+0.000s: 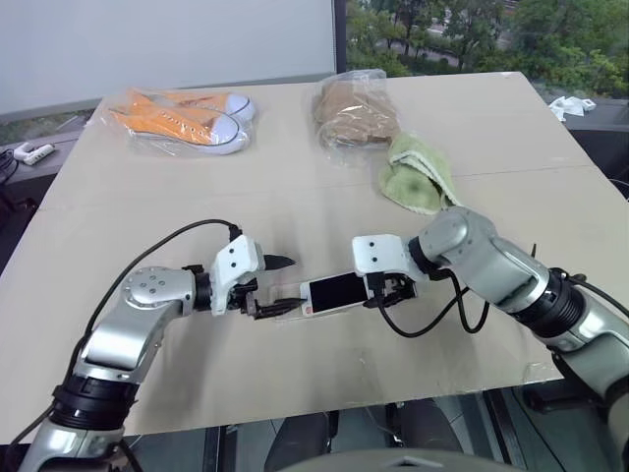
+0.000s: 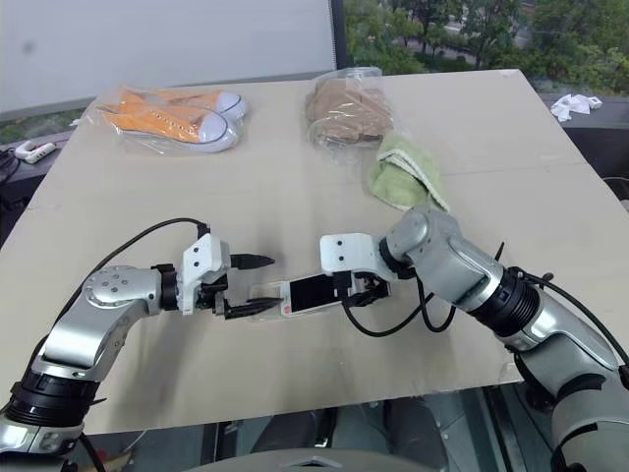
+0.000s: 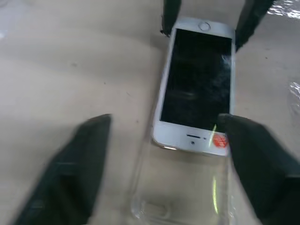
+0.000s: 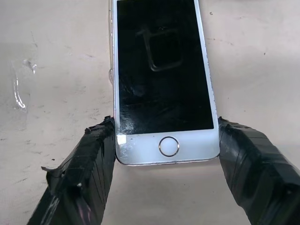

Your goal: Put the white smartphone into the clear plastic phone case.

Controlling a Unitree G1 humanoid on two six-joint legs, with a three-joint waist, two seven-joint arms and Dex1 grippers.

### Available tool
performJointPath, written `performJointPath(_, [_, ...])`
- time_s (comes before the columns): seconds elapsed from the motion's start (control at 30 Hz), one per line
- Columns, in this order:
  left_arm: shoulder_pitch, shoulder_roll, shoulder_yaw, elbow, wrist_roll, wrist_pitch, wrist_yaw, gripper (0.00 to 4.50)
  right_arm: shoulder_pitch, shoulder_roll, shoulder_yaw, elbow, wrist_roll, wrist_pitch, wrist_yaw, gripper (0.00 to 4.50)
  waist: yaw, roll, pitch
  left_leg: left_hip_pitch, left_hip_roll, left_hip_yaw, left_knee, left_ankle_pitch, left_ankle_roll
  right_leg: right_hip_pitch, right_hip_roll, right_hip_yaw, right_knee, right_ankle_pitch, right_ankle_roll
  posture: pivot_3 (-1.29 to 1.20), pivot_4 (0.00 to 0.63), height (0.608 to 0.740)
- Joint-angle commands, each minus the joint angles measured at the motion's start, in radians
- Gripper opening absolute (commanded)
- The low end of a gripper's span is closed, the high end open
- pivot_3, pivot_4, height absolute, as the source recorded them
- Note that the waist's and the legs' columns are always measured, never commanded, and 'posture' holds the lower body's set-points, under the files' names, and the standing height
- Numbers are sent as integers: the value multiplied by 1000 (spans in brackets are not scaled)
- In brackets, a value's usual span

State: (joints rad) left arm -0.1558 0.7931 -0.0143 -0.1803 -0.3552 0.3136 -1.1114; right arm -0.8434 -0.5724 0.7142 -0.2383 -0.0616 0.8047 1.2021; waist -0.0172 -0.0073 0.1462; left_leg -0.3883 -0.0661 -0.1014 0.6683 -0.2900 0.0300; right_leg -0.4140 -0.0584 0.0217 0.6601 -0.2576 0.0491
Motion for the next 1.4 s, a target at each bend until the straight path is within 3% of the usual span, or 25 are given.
performJointPath(0.03, [-22, -9, -10, 2, 1, -22, -12, 1695, -15, 10, -1, -16, 2, 6, 1, 2878, 1, 0, 0, 0, 0, 0, 0, 0, 0, 0, 0, 0, 0, 0, 0, 0, 150, 740])
performJointPath(0.13, [-27, -21, -25, 2, -1, -19, -20, 293, -13, 15, 0, -14, 2, 12, -1, 2878, 1, 0, 0, 0, 0, 0, 0, 0, 0, 0, 0, 0, 0, 0, 0, 0, 150, 740])
performJointPath(0.17, [-28, -25, -30, 2, -3, -19, -23, 64, -13, 17, 0, -15, 3, 15, -1, 2878, 1, 0, 0, 0, 0, 0, 0, 0, 0, 0, 0, 0, 0, 0, 0, 0, 150, 740])
performJointPath(0.9, [-101, -96, -187, 141, 109, -34, -34, 64, -17, 27, 18, -28, 26, 94, 9, 2878, 2, 0, -1, 2, 0, 0, 1, 0, 0, 0, 0, 0, 1, 0, 0, 0, 150, 740])
performJointPath(1.4, [-42, -84, -193, 104, 119, 7, -22, 64, -9, 54, 42, -82, 51, 210, -41, 2878, 2, 0, -5, 3, 0, 0, 0, 0, 0, 2, 0, 0, 1, 0, 0, 0, 150, 740])
